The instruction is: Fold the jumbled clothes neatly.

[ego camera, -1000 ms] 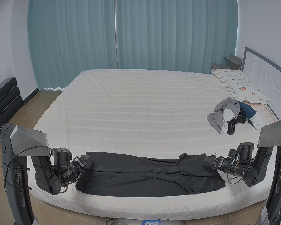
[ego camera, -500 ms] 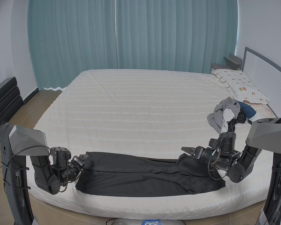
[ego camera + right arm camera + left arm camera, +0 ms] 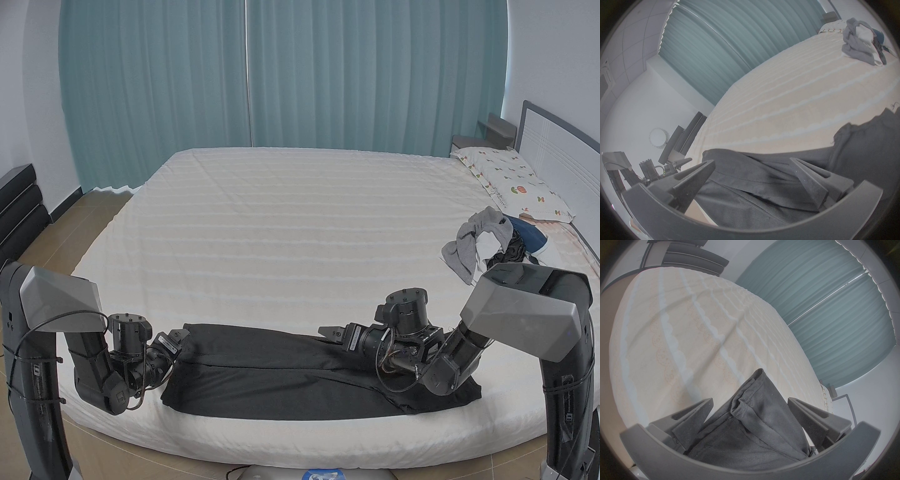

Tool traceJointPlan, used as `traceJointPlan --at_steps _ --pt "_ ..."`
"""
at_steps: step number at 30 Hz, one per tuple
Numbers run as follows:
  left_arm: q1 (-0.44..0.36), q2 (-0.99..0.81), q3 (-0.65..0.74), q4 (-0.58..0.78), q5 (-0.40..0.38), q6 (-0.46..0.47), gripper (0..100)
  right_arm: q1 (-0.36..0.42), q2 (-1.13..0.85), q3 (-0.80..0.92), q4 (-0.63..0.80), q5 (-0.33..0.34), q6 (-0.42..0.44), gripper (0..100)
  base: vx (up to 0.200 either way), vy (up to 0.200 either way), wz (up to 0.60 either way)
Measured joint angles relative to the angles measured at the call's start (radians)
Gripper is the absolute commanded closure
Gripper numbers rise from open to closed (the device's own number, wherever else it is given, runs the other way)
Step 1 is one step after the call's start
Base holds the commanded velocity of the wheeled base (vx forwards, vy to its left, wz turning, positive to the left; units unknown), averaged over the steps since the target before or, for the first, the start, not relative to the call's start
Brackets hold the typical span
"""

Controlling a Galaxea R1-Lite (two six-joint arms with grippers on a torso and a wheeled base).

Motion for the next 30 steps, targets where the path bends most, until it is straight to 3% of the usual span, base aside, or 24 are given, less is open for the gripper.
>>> traceJointPlan --at_steps 23,30 --pt "-0.002 0.003 -0.001 0.000 0.001 0.001 0 0.032 -0.001 -0.030 0.246 -0.029 -0.021 0 0.000 0.000 0.00" --pt "-0.001 0.003 -0.001 0.000 0.001 0.000 0 0.049 -0.036 -0.026 0.409 -0.017 -0.039 0 0.000 0.000 0.00"
